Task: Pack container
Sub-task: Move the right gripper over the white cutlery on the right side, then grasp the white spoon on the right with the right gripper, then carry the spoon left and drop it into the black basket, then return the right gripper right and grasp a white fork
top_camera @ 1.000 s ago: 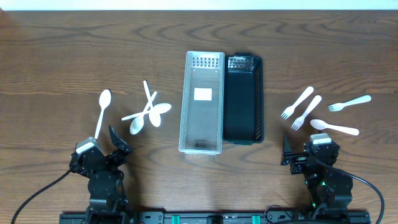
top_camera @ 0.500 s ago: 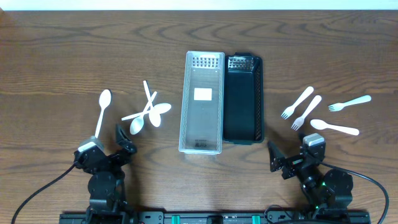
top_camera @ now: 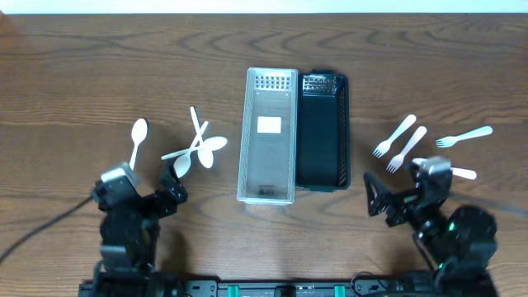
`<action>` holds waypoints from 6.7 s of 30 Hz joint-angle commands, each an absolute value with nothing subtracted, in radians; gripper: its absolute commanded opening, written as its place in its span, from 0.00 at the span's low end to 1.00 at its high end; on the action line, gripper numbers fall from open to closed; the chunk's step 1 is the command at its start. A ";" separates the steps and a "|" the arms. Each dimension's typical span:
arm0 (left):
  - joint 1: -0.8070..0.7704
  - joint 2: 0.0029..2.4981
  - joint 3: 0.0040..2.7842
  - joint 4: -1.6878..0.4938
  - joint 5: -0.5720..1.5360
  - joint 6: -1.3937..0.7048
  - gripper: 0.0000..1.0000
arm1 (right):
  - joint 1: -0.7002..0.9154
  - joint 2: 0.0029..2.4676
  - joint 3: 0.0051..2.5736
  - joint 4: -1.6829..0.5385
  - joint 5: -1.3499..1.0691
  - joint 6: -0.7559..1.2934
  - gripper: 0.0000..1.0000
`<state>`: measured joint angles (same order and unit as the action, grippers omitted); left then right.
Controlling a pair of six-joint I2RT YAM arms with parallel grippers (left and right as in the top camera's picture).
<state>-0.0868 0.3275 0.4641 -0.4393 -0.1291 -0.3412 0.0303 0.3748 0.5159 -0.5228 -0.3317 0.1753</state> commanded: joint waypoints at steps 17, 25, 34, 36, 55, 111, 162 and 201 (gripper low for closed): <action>-0.081 0.947 1.077 -0.876 -0.117 -0.255 0.98 | -0.049 1.357 1.395 -1.066 -0.276 0.053 0.99; -0.081 1.000 1.076 -0.880 -0.123 -0.255 0.98 | -0.106 1.522 1.393 -1.143 0.219 0.585 0.99; -0.081 1.029 1.075 -0.882 -0.123 -0.255 0.98 | -0.274 1.613 1.366 -1.168 0.206 0.822 0.99; -0.081 1.030 1.075 -0.882 -0.123 -0.255 0.98 | -0.316 1.622 1.336 -1.165 0.202 0.850 0.99; -0.081 1.032 1.075 -0.882 -0.123 -0.256 0.98 | -0.428 1.632 0.958 -0.720 0.089 0.931 0.85; -0.081 1.032 1.075 -0.882 -0.123 -0.256 0.98 | 0.060 1.140 1.001 -0.415 -0.270 0.415 0.01; -0.081 1.032 1.075 -0.882 -0.123 -0.256 0.98 | -0.497 1.847 1.287 -0.684 -0.121 0.787 0.68; -0.081 1.032 1.075 -0.882 -0.123 -0.256 0.98 | -0.497 2.093 1.466 -0.786 0.147 0.630 0.61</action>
<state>-0.0860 1.0267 1.0580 -0.8799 -0.1184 -0.2646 -0.4934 2.0697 1.4551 -0.7902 0.1165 0.6445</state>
